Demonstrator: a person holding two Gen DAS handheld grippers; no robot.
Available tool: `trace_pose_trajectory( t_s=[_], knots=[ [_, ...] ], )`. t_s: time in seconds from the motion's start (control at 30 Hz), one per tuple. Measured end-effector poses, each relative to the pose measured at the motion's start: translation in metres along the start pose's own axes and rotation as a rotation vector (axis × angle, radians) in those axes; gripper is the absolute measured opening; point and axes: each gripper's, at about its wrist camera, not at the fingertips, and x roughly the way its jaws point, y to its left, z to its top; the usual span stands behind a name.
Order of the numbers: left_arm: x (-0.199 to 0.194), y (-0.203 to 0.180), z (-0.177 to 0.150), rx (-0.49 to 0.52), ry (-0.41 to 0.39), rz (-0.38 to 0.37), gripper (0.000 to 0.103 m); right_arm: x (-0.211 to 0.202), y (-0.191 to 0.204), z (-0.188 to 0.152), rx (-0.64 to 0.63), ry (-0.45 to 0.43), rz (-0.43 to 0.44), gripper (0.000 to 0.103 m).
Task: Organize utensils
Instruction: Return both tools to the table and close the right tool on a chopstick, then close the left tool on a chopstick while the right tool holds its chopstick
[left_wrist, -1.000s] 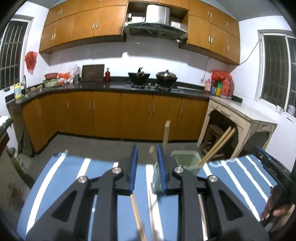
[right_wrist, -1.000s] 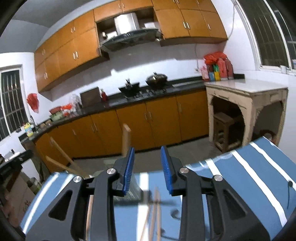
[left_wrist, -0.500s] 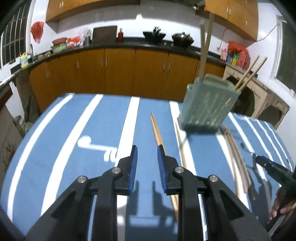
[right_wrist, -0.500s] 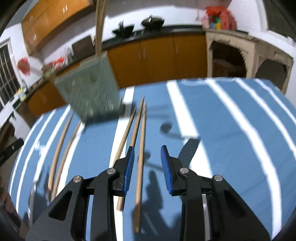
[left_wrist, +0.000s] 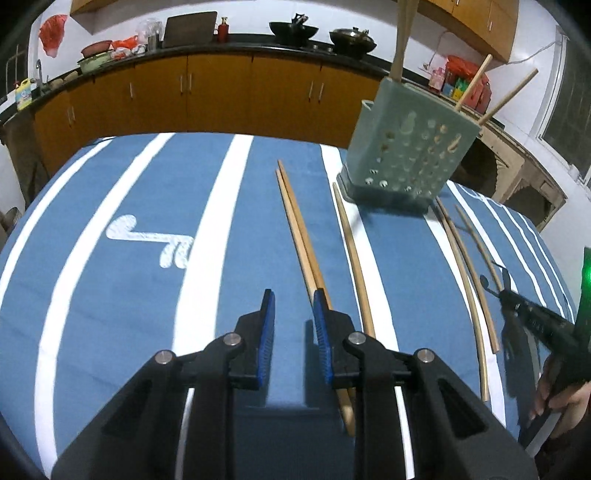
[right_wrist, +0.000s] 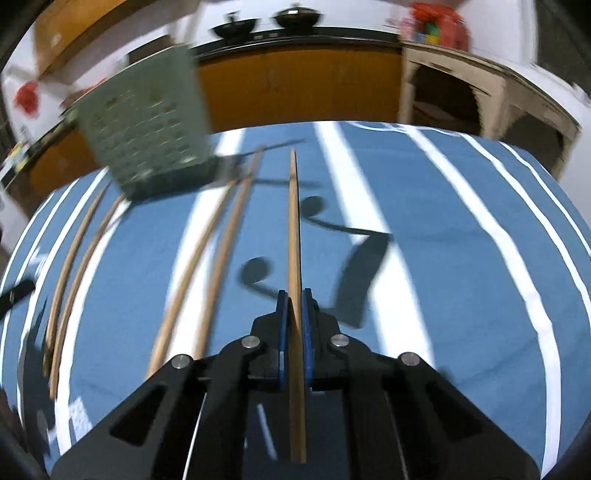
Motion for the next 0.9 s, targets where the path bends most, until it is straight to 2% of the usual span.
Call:
trace_pose_trajectory(
  t_s=[0.2, 0.47, 0.53, 0.57, 0.7, 0.9],
  knots=[
    [0.015, -0.007, -0.003, 0.003, 0.047, -0.020, 0.017, 0.000, -0.004, -0.002, -0.004, -0.003, -0.003, 0.008],
    [0.023, -0.014, -0.005, 0.028, 0.061, 0.001, 0.014, 0.001, -0.002, -0.001, -0.010, -0.006, -0.006, 0.008],
    [0.024, -0.013, -0.004, 0.025, 0.062, 0.029, 0.013, 0.002, -0.002, 0.000, -0.012, -0.006, -0.007, 0.008],
    [0.026, -0.011, -0.003, 0.021, 0.065, 0.045, 0.009, 0.002, -0.002, 0.000, -0.012, -0.006, -0.007, 0.008],
    [0.028, 0.004, 0.002, -0.007, 0.055, 0.094, 0.008, 0.002, -0.003, 0.000, -0.006, -0.008, -0.018, 0.008],
    [0.031, 0.028, 0.011, -0.040, 0.043, 0.128, 0.008, 0.004, -0.008, 0.004, 0.018, -0.010, -0.025, 0.008]
  ],
)
